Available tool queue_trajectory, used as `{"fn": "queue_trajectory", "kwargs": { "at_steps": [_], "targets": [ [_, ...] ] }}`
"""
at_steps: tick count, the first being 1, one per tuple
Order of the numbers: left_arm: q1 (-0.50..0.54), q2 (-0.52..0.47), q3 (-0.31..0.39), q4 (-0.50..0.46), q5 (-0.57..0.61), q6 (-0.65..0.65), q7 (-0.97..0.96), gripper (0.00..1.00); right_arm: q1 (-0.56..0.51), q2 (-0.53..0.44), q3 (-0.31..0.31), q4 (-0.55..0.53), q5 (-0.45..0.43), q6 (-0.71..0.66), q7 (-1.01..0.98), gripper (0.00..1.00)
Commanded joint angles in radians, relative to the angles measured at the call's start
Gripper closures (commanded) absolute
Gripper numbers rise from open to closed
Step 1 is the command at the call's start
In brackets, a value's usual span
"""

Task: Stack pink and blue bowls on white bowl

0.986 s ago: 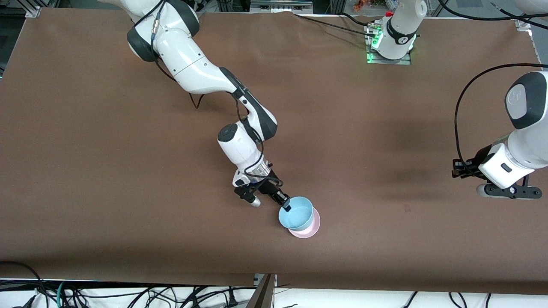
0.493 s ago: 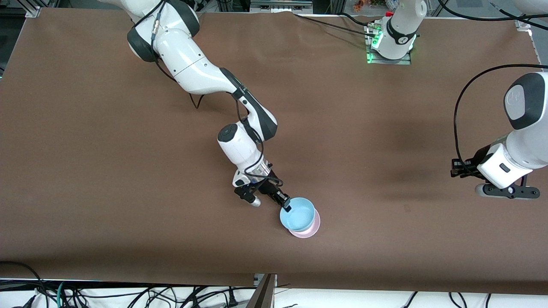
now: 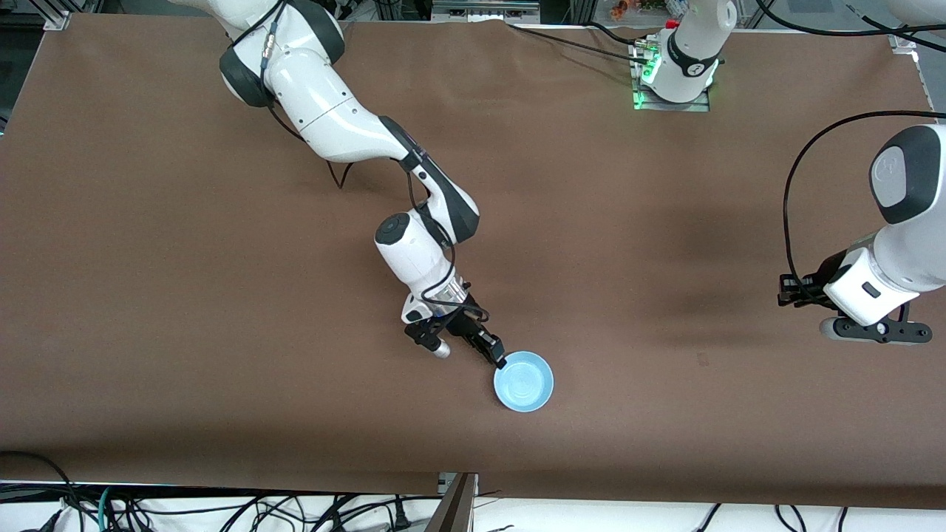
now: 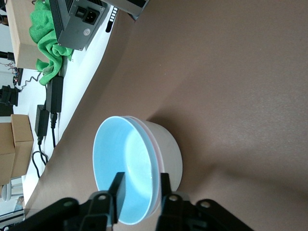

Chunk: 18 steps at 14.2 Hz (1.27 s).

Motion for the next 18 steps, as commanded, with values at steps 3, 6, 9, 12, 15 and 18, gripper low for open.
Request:
{"fn": "queue_trajectory", "kwargs": {
  "at_steps": [3,6,9,12,15,18],
  "targets": [
    [0.005,-0.031,-0.002,-0.033,-0.016,0.016,0.010,0.72,-0.047,-0.128,0.000,0.057,0.008,-0.290,-0.003,0.00],
    [0.004,-0.024,-0.002,-0.018,-0.016,0.016,0.012,0.39,-0.081,-0.318,-0.070,-0.044,-0.033,-0.552,-0.082,0.00],
    [-0.002,-0.013,-0.002,0.000,-0.012,0.016,0.024,0.00,-0.119,-0.511,-0.141,-0.208,-0.021,-0.817,-0.329,0.00],
    [-0.006,-0.007,0.000,0.013,-0.010,0.016,0.018,0.00,-0.179,-0.750,-0.190,-0.427,-0.019,-0.989,-0.600,0.00],
    [-0.007,0.022,0.000,0.080,-0.006,0.014,0.019,0.00,-0.181,-0.965,-0.299,-0.568,-0.031,-1.195,-0.811,0.00],
    [-0.009,0.031,-0.002,0.094,-0.009,0.014,0.009,0.00,-0.181,-1.111,-0.374,-0.645,-0.051,-1.330,-0.943,0.00]
  ]
}}
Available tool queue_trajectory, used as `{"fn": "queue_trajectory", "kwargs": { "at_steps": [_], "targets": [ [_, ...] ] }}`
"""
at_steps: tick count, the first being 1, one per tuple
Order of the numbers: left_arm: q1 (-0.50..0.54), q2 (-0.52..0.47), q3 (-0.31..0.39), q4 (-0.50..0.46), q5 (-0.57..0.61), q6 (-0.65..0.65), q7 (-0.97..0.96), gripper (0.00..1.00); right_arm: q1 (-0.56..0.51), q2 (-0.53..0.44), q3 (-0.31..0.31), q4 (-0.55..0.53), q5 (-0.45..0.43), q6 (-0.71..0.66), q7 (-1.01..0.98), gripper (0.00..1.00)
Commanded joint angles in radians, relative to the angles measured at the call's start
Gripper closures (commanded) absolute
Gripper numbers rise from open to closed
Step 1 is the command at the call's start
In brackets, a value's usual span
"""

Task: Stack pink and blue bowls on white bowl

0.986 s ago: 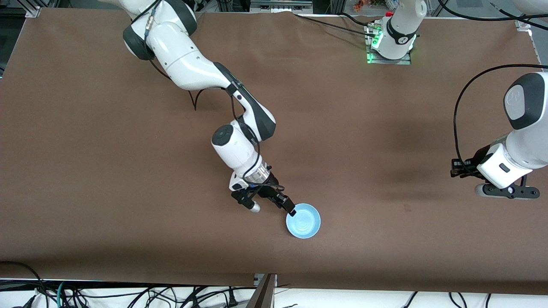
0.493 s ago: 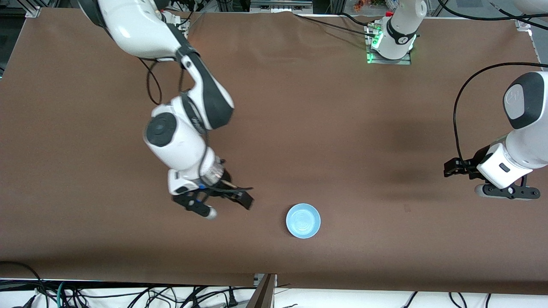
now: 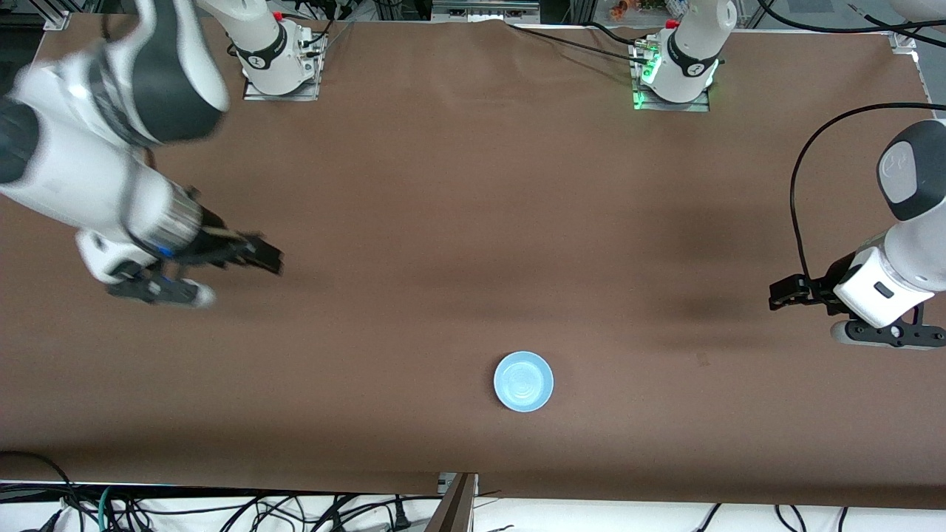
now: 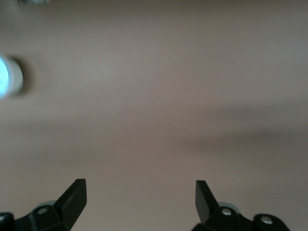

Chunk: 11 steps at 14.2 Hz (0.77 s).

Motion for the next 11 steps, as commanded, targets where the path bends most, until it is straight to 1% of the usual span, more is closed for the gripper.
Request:
{"fn": "queue_trajectory", "kwargs": {
  "at_steps": [1,3,4,7,11],
  "targets": [
    [-0.006,0.030,0.002,0.048,-0.010,-0.009,0.005,0.00,0.015,-0.187,-0.029,-0.177,-0.067,-0.046,-0.118,0.00],
    [-0.018,0.036,0.004,0.050,-0.007,-0.009,0.002,0.00,0.015,-0.284,-0.029,-0.265,-0.139,-0.043,-0.184,0.00],
    [-0.018,0.036,0.004,0.050,-0.007,-0.009,-0.006,0.00,0.015,-0.306,-0.029,-0.280,-0.157,-0.046,-0.213,0.00],
    [-0.019,0.040,0.002,0.050,-0.009,-0.007,-0.073,0.00,0.017,-0.303,-0.029,-0.254,-0.185,-0.068,-0.253,0.00],
    [-0.019,0.047,0.002,0.052,-0.007,-0.007,-0.053,0.00,0.015,-0.292,-0.029,-0.236,-0.191,-0.069,-0.248,0.00]
  ]
}}
